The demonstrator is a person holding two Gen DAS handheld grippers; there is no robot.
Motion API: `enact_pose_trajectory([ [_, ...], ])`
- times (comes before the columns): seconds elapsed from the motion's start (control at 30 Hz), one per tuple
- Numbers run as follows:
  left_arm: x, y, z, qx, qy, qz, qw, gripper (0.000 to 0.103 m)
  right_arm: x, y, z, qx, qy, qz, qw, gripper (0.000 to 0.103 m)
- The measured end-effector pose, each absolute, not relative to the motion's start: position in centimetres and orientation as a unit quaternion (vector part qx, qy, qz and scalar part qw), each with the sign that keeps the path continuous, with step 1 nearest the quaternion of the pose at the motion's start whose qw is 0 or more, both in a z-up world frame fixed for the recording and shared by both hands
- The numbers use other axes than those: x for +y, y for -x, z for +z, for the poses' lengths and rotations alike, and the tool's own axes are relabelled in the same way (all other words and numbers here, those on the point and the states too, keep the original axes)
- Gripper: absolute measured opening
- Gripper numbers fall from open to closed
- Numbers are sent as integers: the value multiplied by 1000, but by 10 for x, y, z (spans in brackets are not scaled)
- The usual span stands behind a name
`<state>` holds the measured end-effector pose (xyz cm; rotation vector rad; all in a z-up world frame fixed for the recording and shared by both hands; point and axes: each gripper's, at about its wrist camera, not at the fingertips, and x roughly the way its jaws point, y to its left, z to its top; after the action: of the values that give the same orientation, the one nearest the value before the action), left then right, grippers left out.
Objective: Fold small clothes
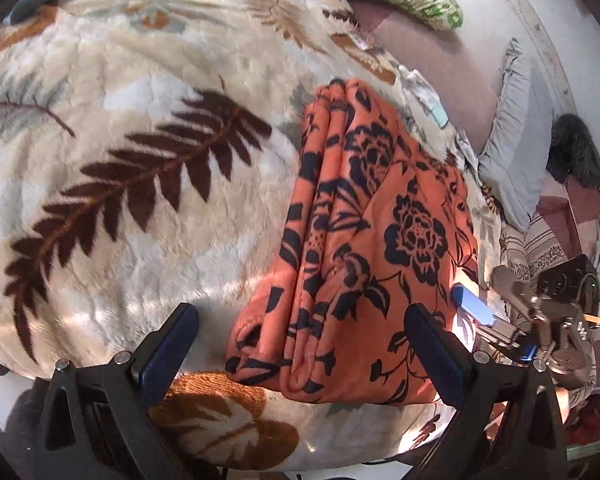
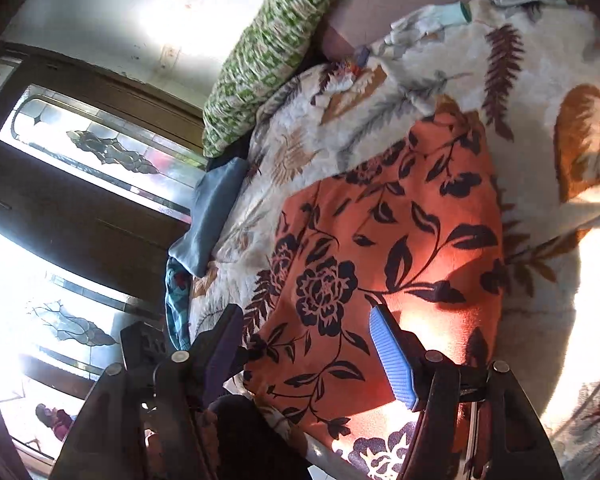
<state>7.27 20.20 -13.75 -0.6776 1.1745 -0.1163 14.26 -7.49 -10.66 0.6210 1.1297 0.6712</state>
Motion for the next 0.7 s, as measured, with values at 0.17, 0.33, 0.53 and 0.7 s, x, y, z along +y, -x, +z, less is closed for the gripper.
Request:
enact_pose_trajectory([
  [0.17, 193, -70, -110, 524, 245, -49, 814, 22, -71, -140, -142, 524, -289, 300, 743, 69],
  [0.33, 180, -75, -134, 548, 204, -7, 811, 34, -72, -144, -144, 534, -287, 307, 734, 69],
  [0.53, 193, -81, -72, 478, 225, -31, 848, 89, -73, -144, -144, 534, -277, 315, 734, 70],
  [0.7, 196, -143, -65, 450, 227, -59, 862, 99, -75, -145, -145, 534, -279, 318, 732, 70],
])
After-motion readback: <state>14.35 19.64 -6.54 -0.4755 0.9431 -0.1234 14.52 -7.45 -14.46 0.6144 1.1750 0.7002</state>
